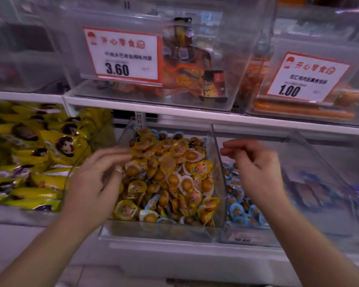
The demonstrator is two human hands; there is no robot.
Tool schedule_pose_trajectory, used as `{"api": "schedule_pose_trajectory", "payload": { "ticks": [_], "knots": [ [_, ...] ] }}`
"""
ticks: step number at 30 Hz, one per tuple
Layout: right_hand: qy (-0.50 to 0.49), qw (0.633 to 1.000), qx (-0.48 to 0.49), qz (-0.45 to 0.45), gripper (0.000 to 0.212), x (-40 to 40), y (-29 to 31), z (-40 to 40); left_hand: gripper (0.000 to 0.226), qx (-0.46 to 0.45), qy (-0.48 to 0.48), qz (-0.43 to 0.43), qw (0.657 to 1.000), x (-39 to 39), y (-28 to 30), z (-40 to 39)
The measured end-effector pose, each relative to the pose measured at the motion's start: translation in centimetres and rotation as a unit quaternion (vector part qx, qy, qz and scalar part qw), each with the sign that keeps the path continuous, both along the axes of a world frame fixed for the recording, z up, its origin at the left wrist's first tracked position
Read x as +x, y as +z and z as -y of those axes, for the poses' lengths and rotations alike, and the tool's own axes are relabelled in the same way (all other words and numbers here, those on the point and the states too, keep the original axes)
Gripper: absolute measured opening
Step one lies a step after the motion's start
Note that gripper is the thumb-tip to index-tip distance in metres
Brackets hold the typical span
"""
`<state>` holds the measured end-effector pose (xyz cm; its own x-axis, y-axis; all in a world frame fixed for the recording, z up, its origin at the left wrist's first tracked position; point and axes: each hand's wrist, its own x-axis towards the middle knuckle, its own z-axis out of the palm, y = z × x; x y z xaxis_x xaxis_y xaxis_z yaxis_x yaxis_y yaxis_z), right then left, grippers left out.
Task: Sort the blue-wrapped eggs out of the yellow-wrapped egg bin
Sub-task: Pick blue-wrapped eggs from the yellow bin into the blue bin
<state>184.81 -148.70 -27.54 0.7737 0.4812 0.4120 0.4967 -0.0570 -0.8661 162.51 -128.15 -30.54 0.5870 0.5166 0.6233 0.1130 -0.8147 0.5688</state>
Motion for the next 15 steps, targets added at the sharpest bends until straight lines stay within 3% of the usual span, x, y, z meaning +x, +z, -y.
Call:
{"api": "schedule_pose_trajectory", "payload": {
  "ticks": [3,7,15],
  "knots": [
    [0.109,0.98,-0.101,0.134,0.031,-4.3,-0.6,-3.5,0.031,-0.039,0.0,-0.014,0.999,-1.2,0.0,-0.2],
    [0.265,0.901,-0.265,0.218,0.039,-8.1,-3.2,-8.1,0.041,-0.043,-0.012,-0.056,0.997,-2.3,-0.8,-0.5],
    [0.251,0.819,-0.417,0.305,0.065,-9.1,-5.0,-13.4,0.036,-0.09,-0.01,-0.07,0.993,-2.8,-1.3,-1.3]
  ]
}}
